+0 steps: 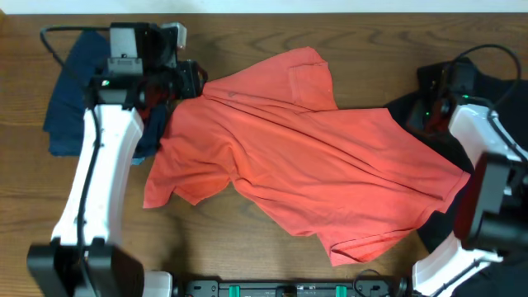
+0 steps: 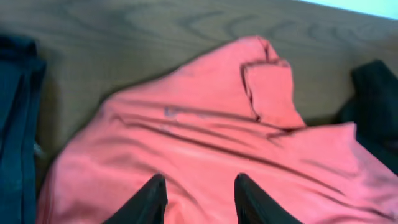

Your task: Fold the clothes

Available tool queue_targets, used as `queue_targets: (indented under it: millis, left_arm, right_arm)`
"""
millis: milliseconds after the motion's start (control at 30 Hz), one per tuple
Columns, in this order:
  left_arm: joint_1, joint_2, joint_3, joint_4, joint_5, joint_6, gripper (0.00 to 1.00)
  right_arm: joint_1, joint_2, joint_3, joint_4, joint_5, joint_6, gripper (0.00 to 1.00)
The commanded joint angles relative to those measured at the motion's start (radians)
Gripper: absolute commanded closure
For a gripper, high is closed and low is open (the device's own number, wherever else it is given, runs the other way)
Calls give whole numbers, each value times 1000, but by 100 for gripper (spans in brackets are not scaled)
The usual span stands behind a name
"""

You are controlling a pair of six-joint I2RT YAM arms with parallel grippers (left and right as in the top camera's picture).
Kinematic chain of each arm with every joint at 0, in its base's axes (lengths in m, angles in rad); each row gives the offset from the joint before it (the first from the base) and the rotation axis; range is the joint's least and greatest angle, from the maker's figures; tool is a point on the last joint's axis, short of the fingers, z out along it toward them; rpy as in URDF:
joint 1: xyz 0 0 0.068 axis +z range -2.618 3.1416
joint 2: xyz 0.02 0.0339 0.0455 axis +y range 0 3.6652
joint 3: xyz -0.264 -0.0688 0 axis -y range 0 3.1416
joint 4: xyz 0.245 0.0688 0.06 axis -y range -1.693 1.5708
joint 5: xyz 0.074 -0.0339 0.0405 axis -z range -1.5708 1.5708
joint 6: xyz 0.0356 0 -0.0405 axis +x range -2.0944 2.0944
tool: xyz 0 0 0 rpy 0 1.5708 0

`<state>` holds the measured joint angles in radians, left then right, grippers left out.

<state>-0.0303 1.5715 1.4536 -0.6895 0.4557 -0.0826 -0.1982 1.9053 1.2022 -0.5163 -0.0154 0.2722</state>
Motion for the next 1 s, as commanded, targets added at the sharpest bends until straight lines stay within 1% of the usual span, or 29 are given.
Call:
queue_targets:
  millis: [0, 133, 233, 333, 433, 533, 600, 633, 700, 767, 900, 967]
  left_arm:
    - [-16, -67, 8, -50, 8, -1, 62]
    - [-32, -108, 8, -93, 8, -1, 60]
    - [-39, -120, 8, -113, 8, -2, 59]
    - [-39, -121, 8, -135, 8, -2, 59]
    - [-39, -121, 8, -156, 8, -1, 59]
    - [-39, -121, 8, -168, 8, -2, 59]
    - [-39, -121, 8, -171, 8, -1, 58]
    - [-39, -121, 8, -170, 8, -2, 55]
    - [-39, -121, 8, -170, 8, -1, 53]
    - [-39, -121, 8, -170, 8, -2, 52]
    - [-43, -121, 8, -178, 8, -1, 47]
    - [-53, -120, 8, -179, 8, 4, 44]
  right_arm:
    - [-9, 89, 6, 61, -22, 11, 94]
    - [-30, 179, 6, 129, -4, 12, 99]
    - [-93, 218, 6, 134, 93, 47, 99]
    - [-196, 221, 7, 132, 175, 49, 99]
    - [-340, 209, 32, 122, 195, 37, 99]
    - [-489, 189, 74, 89, 169, 37, 99]
    - [-570, 168, 102, 70, 117, 19, 99]
    - [-606, 156, 117, 66, 76, 5, 98]
    - [-660, 125, 140, 56, 9, -8, 96]
    - [-698, 84, 158, 55, -64, -8, 91]
    - [-723, -31, 171, 59, -261, -8, 67]
    - [-711, -84, 171, 64, -367, -8, 60]
